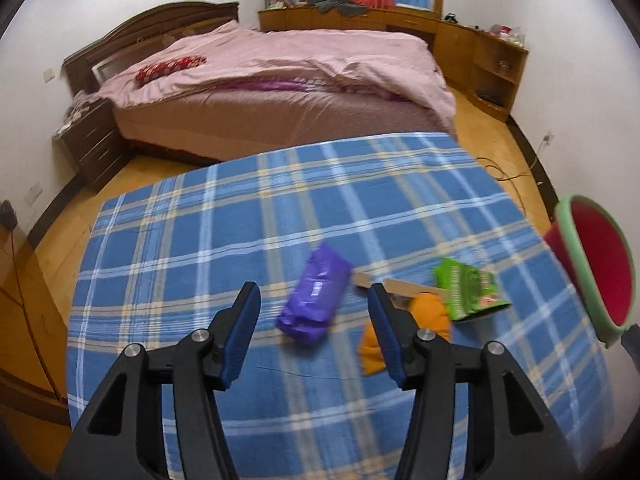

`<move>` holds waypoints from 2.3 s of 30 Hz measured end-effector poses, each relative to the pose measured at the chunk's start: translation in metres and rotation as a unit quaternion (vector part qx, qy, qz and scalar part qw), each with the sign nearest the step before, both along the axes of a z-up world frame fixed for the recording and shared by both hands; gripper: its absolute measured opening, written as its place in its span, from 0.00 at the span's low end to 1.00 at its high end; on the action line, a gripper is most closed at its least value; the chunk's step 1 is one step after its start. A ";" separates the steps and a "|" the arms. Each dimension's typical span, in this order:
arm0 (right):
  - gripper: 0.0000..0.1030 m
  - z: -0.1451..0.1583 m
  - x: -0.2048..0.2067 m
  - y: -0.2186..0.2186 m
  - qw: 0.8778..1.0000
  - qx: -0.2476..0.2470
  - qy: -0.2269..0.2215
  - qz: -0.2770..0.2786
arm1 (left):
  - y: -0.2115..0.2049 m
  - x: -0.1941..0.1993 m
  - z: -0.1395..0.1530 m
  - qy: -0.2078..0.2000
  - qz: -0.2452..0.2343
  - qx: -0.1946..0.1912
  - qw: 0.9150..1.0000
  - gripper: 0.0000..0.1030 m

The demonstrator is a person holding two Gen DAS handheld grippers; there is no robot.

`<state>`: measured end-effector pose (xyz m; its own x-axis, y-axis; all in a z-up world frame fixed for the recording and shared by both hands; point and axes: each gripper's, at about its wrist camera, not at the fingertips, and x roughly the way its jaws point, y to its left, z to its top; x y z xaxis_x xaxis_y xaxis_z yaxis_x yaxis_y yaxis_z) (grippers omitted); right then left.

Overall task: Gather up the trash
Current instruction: 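Move both open tools back over the table toward the purple bag, then grasp the purple plastic bag with the left tool, then grasp the orange knotted bag with the right tool while the left tool holds the purple bag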

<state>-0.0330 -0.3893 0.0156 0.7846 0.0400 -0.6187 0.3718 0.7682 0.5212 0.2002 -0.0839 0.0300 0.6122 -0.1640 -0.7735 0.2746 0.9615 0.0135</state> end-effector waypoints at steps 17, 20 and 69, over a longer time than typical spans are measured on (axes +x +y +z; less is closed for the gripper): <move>0.43 -0.012 0.025 0.022 0.999 -0.017 0.043 0.015 | -0.002 0.028 -0.042 0.053 0.000 -0.005 0.999 0.44; 0.43 -0.009 0.031 0.028 0.999 -0.022 0.043 0.024 | 0.003 0.025 -0.044 0.060 -0.001 -0.025 0.998 0.36; 0.32 -0.030 0.165 0.208 0.972 -0.146 0.070 0.172 | 0.110 -0.010 -0.042 0.011 0.095 -0.196 0.976 0.35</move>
<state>0.1325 -0.1810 -0.0146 0.6635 0.0924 -0.7424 0.1176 0.9671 0.2255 0.1898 0.0264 -0.0116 0.6449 -0.3341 -0.6874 0.0861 0.9254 -0.3690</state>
